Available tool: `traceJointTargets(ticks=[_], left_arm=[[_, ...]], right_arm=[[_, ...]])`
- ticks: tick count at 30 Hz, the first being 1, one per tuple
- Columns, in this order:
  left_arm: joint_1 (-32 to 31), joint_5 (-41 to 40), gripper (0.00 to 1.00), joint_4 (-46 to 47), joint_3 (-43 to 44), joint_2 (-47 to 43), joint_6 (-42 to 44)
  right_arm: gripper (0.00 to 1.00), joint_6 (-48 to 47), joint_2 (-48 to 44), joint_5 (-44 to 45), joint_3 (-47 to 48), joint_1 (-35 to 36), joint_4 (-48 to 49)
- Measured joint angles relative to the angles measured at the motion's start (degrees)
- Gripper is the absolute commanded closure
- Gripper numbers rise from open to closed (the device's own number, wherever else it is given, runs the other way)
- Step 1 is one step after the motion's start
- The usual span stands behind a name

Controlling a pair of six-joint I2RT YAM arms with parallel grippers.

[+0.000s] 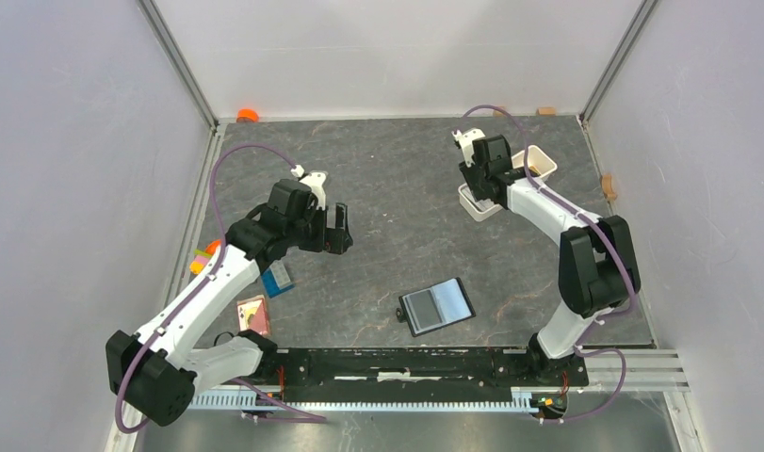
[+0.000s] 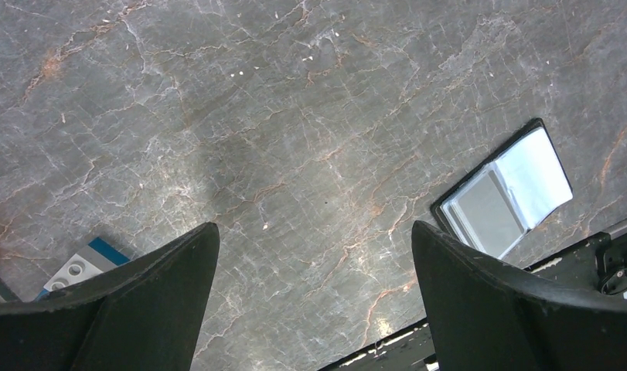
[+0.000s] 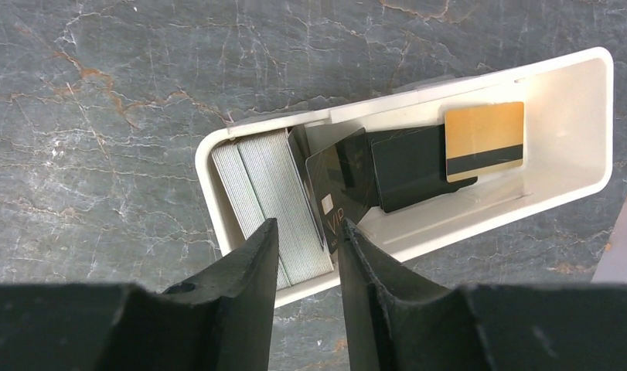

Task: Put the credit cards into the card holder
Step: Move the storage box to the center of the board.

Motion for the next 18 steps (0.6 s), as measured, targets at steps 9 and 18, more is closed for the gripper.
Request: traceJointTargets(ticks=[9, 18], left_arm=[[0.2, 1.0, 0.0, 0.0, -0.1, 0.3, 0.0], [0.3, 1.2, 0.0, 0.0, -0.3, 0.6, 0.0]], right_arm=[[0.56, -1.0, 4.0, -2.5, 3.1, -1.0, -0.2], [0.64, -0.9, 6.5, -8.0, 5.0, -1.9, -1.4]])
